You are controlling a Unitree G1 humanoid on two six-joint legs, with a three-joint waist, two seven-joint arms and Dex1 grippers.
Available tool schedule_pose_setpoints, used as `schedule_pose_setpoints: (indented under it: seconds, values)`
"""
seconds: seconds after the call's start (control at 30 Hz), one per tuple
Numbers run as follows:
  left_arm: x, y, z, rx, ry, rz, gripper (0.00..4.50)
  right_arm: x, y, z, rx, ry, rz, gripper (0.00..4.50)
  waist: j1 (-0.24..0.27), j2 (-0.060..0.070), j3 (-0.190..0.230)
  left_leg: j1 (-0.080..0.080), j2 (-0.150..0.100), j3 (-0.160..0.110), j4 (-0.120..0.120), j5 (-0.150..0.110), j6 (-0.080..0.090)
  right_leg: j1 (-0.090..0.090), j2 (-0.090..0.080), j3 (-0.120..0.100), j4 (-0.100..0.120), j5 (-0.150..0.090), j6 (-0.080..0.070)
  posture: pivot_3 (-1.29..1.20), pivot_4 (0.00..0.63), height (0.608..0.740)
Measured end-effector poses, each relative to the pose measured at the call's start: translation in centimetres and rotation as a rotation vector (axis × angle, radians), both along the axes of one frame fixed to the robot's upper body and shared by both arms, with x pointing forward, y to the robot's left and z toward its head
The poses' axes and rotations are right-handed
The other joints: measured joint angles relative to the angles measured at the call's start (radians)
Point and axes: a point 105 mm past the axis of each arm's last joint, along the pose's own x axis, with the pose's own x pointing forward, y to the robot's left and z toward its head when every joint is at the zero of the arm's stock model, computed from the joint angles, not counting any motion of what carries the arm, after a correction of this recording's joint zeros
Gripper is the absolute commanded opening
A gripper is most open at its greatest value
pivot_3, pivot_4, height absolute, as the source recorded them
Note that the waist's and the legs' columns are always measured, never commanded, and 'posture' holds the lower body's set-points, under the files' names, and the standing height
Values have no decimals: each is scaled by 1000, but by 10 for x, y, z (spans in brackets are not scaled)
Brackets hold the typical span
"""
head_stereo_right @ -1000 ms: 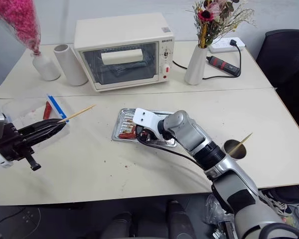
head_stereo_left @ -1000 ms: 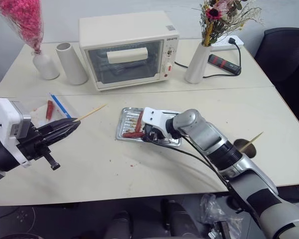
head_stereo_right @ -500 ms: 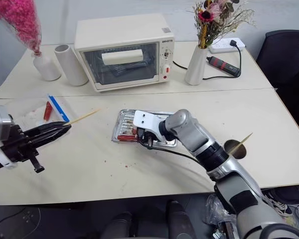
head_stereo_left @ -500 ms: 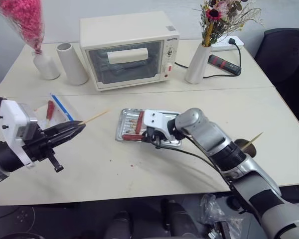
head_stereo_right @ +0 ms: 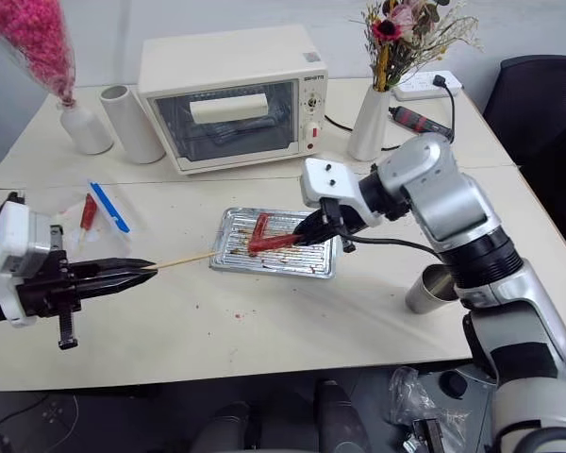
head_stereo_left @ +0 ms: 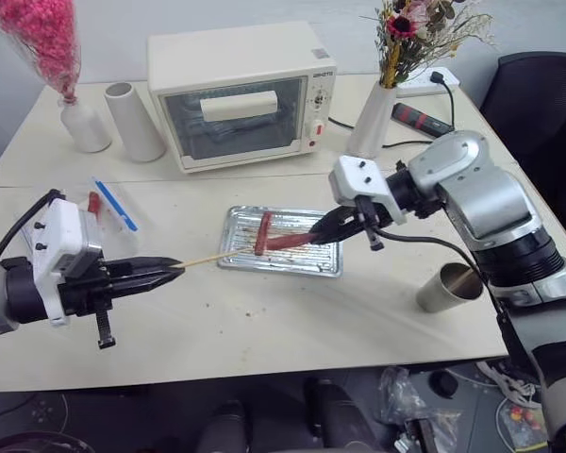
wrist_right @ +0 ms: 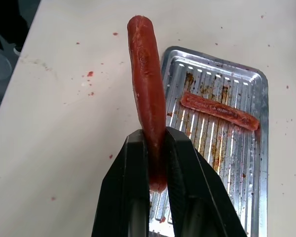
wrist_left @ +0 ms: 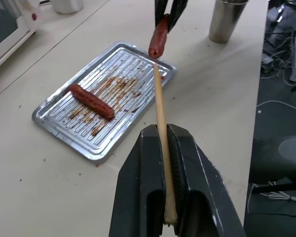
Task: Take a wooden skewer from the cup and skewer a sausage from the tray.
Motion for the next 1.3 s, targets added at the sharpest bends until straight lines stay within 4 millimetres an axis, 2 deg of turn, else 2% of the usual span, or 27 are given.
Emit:
schedule_pose_setpoints:
  seconds: [0.17, 1.3]
  values:
    - [5, -4, 6, 5, -34, -27, 0, -2, 1, 4, 7, -8, 20, 194, 1, 0, 0, 1, 1, 1, 0, 0, 0, 0, 2, 2, 1, 0, 0, 0, 150, 740]
    - [13, -13, 6, 37, -48, -75, 0, -8, 12, 6, 50, 51, 12, 194, 2, 0, 0, 1, 1, 2, 0, 0, 0, 0, 2, 3, 3, 0, 0, 0, 150, 740]
